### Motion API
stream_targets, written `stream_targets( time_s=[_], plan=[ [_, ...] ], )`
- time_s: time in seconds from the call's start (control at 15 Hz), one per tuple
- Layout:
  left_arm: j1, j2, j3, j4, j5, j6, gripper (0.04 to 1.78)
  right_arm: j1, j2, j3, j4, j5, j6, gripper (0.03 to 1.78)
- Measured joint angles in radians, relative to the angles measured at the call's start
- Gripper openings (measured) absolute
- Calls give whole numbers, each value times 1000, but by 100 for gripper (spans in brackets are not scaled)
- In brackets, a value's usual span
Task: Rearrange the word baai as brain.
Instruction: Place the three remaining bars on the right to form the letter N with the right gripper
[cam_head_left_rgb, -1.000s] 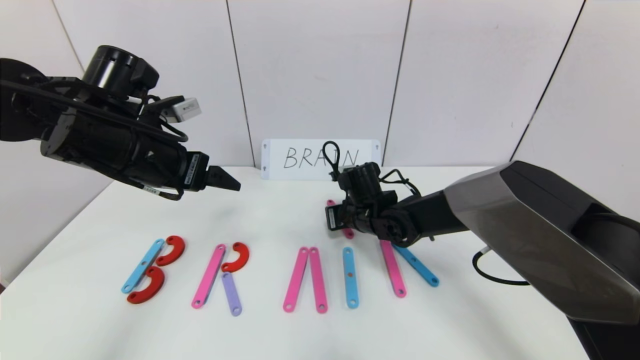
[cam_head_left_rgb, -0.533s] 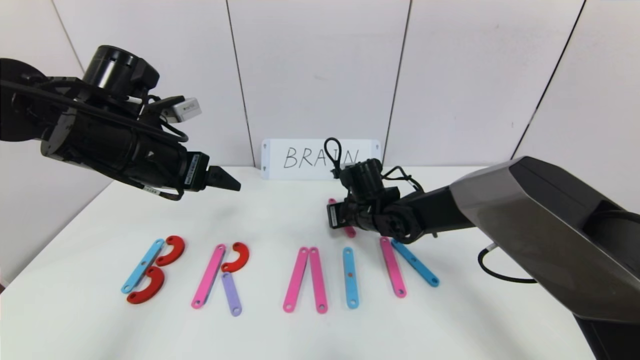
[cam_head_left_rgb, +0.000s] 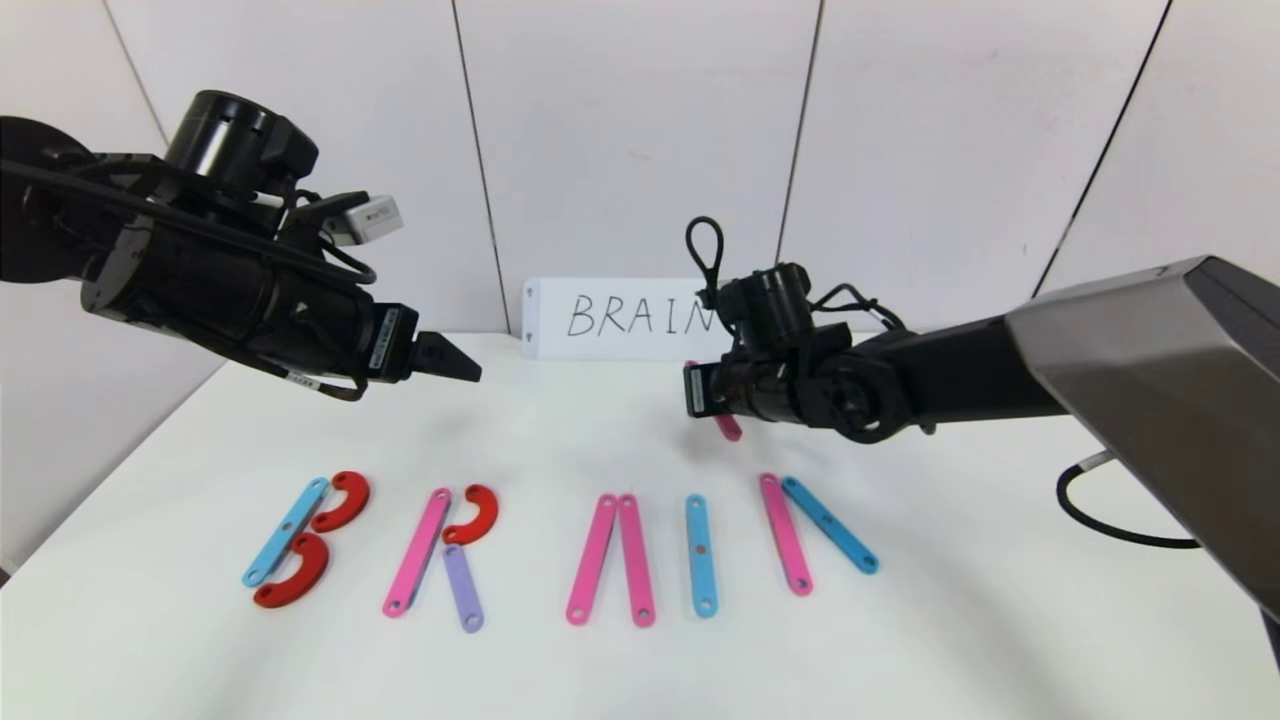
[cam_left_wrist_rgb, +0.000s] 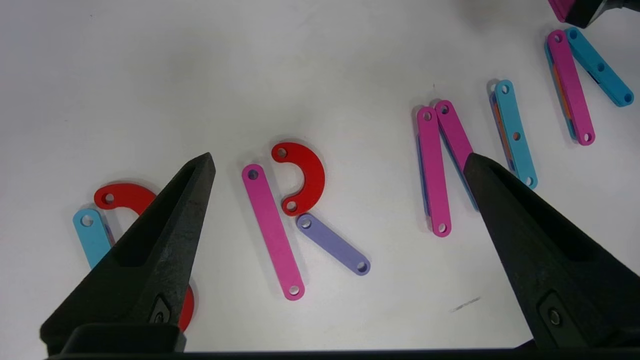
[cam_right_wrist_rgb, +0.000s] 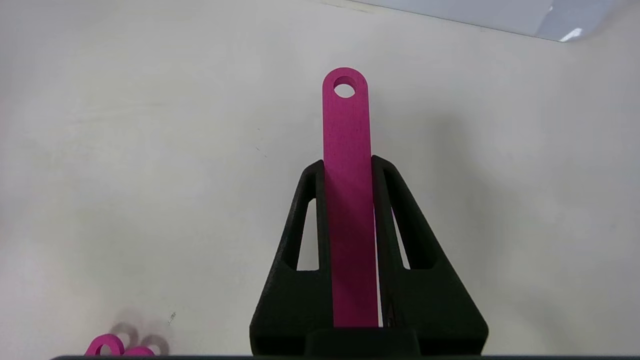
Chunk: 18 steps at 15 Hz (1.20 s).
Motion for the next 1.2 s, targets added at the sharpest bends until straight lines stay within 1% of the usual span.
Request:
stream_targets(
  time_s=[0.13,0.2,0.27,0.4,0.6,0.73,0.87,1.0,1.07,1.2],
  plan=[
    [0,0,0,0,-1,0,174,-4,-47,30,76,-28,31,28],
    [0,0,0,0,-1,0,174,-7,-72,52,117,-56,61,28],
    [0,0,1,0,-1,0,174,-14,-94,77,138,-79,86,28],
    [0,0,1,0,-1,0,174,-36,-141,151,141,-92,109,28],
    [-4,-1,4,0,-1,0,174,-84,-216,301,126,-92,113,28],
    [-13,0,8,-1,1,2,174,-113,-258,392,114,-84,117,28],
    [-16,0,11,-1,2,2,174,-132,-291,484,57,-78,117,28],
    [-16,0,12,-1,3,3,174,-151,-315,573,-33,-76,111,28],
    [-18,0,12,-1,2,3,174,-158,-322,607,-55,-76,112,28],
    [-18,0,12,-1,2,3,174,-166,-329,650,-65,-75,117,28]
  ],
)
